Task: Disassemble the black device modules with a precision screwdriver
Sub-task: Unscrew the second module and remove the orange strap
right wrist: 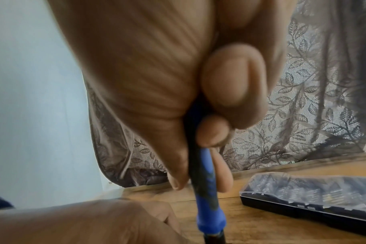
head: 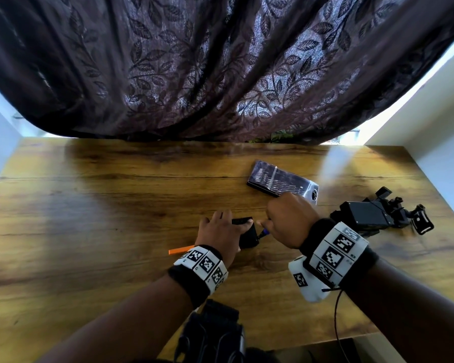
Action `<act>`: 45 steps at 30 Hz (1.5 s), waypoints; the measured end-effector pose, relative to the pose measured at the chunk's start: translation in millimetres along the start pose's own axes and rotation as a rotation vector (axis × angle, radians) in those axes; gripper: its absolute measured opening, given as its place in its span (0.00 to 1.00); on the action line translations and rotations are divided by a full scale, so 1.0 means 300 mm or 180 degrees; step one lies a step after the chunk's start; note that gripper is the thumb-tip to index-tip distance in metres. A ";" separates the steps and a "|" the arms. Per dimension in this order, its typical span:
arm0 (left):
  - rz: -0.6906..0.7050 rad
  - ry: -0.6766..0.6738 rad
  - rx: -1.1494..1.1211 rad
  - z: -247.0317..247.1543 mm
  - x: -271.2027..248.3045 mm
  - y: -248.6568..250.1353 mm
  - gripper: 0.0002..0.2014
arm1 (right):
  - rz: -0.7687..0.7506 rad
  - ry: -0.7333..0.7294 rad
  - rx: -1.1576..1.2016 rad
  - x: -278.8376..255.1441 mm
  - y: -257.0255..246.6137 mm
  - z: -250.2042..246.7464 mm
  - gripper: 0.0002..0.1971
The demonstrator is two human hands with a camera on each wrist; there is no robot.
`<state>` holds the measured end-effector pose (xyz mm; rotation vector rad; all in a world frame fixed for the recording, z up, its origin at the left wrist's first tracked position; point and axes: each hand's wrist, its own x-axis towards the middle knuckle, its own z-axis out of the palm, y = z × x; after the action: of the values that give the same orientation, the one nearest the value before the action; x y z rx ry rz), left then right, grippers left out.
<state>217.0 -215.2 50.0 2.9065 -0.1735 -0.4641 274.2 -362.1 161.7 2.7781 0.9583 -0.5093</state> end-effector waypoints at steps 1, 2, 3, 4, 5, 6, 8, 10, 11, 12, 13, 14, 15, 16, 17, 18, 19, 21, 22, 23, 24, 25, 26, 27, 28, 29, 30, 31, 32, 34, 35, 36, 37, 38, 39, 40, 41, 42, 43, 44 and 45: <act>-0.0002 -0.0011 0.0007 0.000 0.001 -0.001 0.36 | 0.0014 -0.0016 0.0023 0.002 0.003 0.000 0.23; -0.0003 -0.0015 0.0008 0.001 0.001 -0.001 0.36 | 0.0027 -0.0047 0.0021 0.002 0.004 -0.003 0.23; -0.0003 -0.0015 -0.0005 -0.001 0.003 0.001 0.36 | 0.0025 -0.0091 0.0015 0.001 0.008 -0.004 0.23; -0.0008 -0.0023 -0.0028 0.002 0.002 0.000 0.36 | 0.0022 -0.0170 0.0007 -0.001 0.007 -0.003 0.22; -0.0013 -0.0019 -0.0048 0.001 0.003 0.002 0.36 | -0.0028 -0.0235 -0.0017 -0.007 0.010 -0.005 0.20; -0.0015 -0.0011 -0.0056 0.000 0.003 0.002 0.37 | -0.0089 -0.0302 -0.0067 -0.013 0.013 -0.008 0.18; -0.0017 0.0005 -0.0074 0.000 0.003 0.001 0.37 | -0.0250 -0.0362 -0.0184 -0.024 0.021 -0.012 0.12; -0.0023 -0.0004 -0.0082 -0.002 0.004 0.000 0.37 | -0.0342 -0.0360 -0.0199 -0.031 0.030 -0.012 0.10; -0.0031 -0.0012 -0.0079 -0.003 0.005 0.001 0.37 | -0.0369 -0.0346 -0.0198 -0.033 0.032 -0.011 0.10; -0.0037 -0.0013 -0.0069 -0.004 0.004 0.002 0.37 | -0.0391 -0.0329 -0.0223 -0.036 0.031 -0.011 0.09; -0.0043 -0.0016 -0.0064 -0.006 0.005 0.003 0.37 | -0.0419 -0.0301 -0.0264 -0.037 0.028 -0.009 0.10; -0.0051 -0.0024 -0.0064 -0.006 0.004 0.003 0.37 | -0.0440 -0.0285 -0.0320 -0.036 0.025 -0.005 0.10; -0.0053 -0.0027 -0.0063 -0.006 0.005 0.003 0.37 | -0.0453 -0.0287 -0.0369 -0.034 0.022 -0.005 0.10; -0.0054 -0.0030 -0.0058 -0.006 0.004 0.002 0.37 | -0.0450 -0.0314 -0.0404 -0.032 0.019 -0.004 0.10; -0.0052 -0.0028 -0.0051 -0.007 0.004 0.002 0.37 | -0.0445 -0.0325 -0.0421 -0.030 0.017 -0.005 0.09; -0.0051 -0.0022 -0.0044 -0.008 0.004 0.003 0.37 | -0.0445 -0.0326 -0.0428 -0.027 0.016 -0.010 0.09; -0.0048 -0.0019 -0.0036 -0.007 0.004 0.004 0.37 | -0.0451 -0.0308 -0.0426 -0.023 0.016 -0.013 0.08; -0.0048 -0.0010 -0.0016 -0.007 0.002 0.005 0.37 | -0.0436 -0.0284 -0.0421 -0.014 0.016 -0.019 0.07; -0.0049 0.0008 -0.0012 -0.006 0.002 0.006 0.37 | -0.0427 -0.0284 -0.0435 -0.010 0.017 -0.022 0.07; -0.0045 0.0023 -0.0013 -0.004 0.001 0.005 0.37 | -0.0419 -0.0282 -0.0459 -0.007 0.017 -0.023 0.08; -0.0036 0.0032 -0.0019 -0.002 0.001 0.003 0.37 | -0.0397 -0.0282 -0.0502 -0.006 0.014 -0.026 0.10; -0.0025 0.0039 -0.0022 -0.001 0.001 0.002 0.37 | -0.0381 -0.0272 -0.0560 -0.005 0.011 -0.028 0.12; -0.0013 0.0039 -0.0022 0.000 0.000 0.000 0.37 | -0.0369 -0.0244 -0.0631 -0.005 0.007 -0.028 0.14; -0.0008 0.0027 -0.0025 0.000 0.001 -0.001 0.37 | -0.0349 -0.0190 -0.0714 -0.005 0.007 -0.023 0.15; -0.0001 0.0008 -0.0033 -0.001 0.001 -0.003 0.37 | -0.0293 -0.0126 -0.0776 -0.005 0.008 -0.018 0.18; 0.0012 -0.0010 -0.0039 -0.002 0.002 -0.005 0.36 | -0.0187 -0.0055 -0.0761 -0.004 0.013 -0.013 0.21; 0.0025 -0.0019 -0.0032 -0.001 0.003 -0.007 0.36 | -0.0044 -0.0017 -0.0659 -0.003 0.026 -0.005 0.23; 0.0033 -0.0022 -0.0009 -0.002 0.003 -0.007 0.36 | 0.0097 -0.0014 -0.0531 -0.002 0.040 -0.001 0.25; 0.0035 -0.0033 0.0030 -0.002 0.003 -0.007 0.36 | 0.0212 -0.0050 -0.0432 -0.001 0.051 0.003 0.27; 0.0034 -0.0057 0.0114 -0.002 -0.002 -0.004 0.35 | 0.0235 -0.0134 -0.0365 -0.005 0.059 0.009 0.28; 0.0038 -0.0054 0.0162 -0.002 -0.005 -0.001 0.34 | 0.0210 -0.0146 -0.0314 -0.010 0.057 0.011 0.27; 0.0046 -0.0033 0.0208 -0.002 -0.009 0.002 0.33 | 0.0200 -0.0113 -0.0240 -0.018 0.049 0.011 0.26; 0.0060 -0.0008 0.0258 -0.001 -0.014 0.004 0.32 | 0.0202 -0.0044 -0.0182 -0.027 0.043 0.011 0.24; 0.0077 0.0013 0.0311 0.000 -0.017 0.007 0.32 | 0.0216 0.0034 -0.0144 -0.034 0.041 0.017 0.23; 0.0095 0.0016 0.0370 0.002 -0.019 0.009 0.32 | 0.0241 0.0110 -0.0107 -0.041 0.043 0.025 0.23; 0.0111 0.0005 0.0422 0.005 -0.021 0.010 0.31 | 0.0289 0.0166 -0.0046 -0.048 0.045 0.036 0.22; 0.0121 -0.0021 0.0461 0.006 -0.022 0.010 0.31 | 0.0332 0.0223 0.0067 -0.053 0.048 0.046 0.22; 0.0135 -0.0046 0.0487 0.008 -0.022 0.010 0.31 | 0.0364 0.0288 0.0186 -0.060 0.052 0.056 0.21; 0.0137 -0.0078 0.0499 0.008 -0.022 0.010 0.31 | 0.0364 0.0356 0.0299 -0.067 0.055 0.062 0.20; 0.0133 -0.0108 0.0497 0.007 -0.022 0.010 0.30 | 0.0343 0.0405 0.0434 -0.074 0.059 0.065 0.18; 0.0130 -0.0129 0.0472 0.003 -0.023 0.010 0.31 | 0.0299 0.0458 0.0630 -0.079 0.064 0.065 0.16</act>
<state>210.1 -217.2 51.9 3.0326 -0.2845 -0.5248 263.4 -395.7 152.9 3.0564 0.8411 -0.4160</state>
